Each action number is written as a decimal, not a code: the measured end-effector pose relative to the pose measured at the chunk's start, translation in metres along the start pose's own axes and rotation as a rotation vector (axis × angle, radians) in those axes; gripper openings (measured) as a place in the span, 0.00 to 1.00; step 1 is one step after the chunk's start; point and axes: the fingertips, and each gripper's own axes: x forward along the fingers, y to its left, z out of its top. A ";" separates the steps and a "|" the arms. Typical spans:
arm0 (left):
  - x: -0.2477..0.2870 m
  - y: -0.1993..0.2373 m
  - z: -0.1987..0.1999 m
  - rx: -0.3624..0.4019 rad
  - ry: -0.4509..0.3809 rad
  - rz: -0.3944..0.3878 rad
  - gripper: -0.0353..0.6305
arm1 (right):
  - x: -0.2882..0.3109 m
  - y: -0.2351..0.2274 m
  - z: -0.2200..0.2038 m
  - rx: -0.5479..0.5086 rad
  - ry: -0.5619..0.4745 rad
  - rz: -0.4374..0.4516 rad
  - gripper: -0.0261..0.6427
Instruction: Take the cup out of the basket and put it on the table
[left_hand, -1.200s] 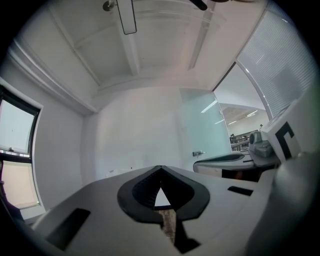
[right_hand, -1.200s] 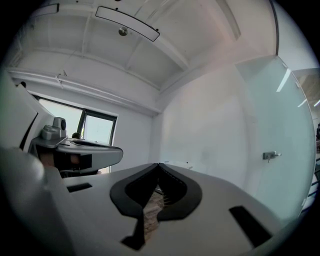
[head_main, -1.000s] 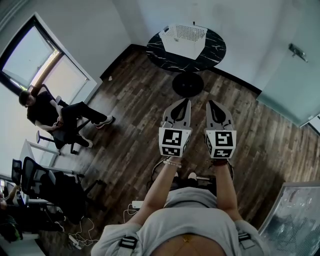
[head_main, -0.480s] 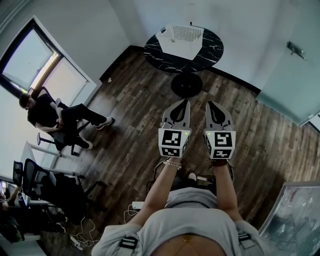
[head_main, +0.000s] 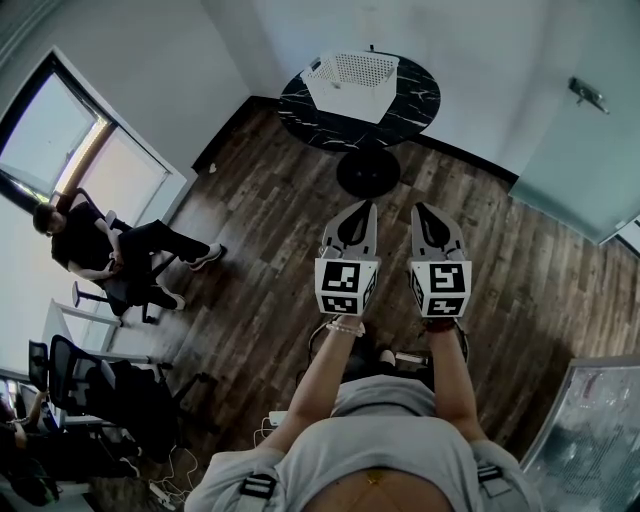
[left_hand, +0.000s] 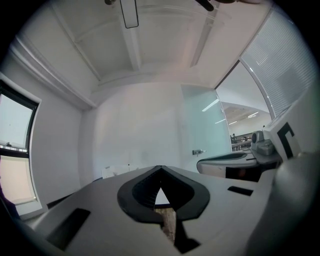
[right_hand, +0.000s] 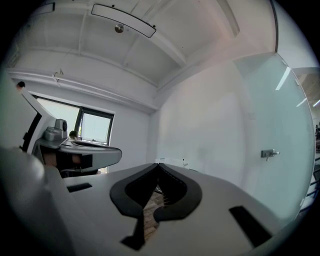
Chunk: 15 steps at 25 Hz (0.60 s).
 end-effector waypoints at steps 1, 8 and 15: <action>0.003 0.003 0.000 0.000 0.001 -0.003 0.06 | 0.004 0.000 0.001 0.000 0.000 -0.002 0.05; 0.022 0.031 -0.003 0.005 0.003 -0.022 0.06 | 0.036 0.007 0.004 -0.005 0.002 -0.014 0.05; 0.049 0.064 -0.008 0.023 0.009 -0.062 0.06 | 0.079 0.015 0.005 -0.001 0.012 -0.037 0.05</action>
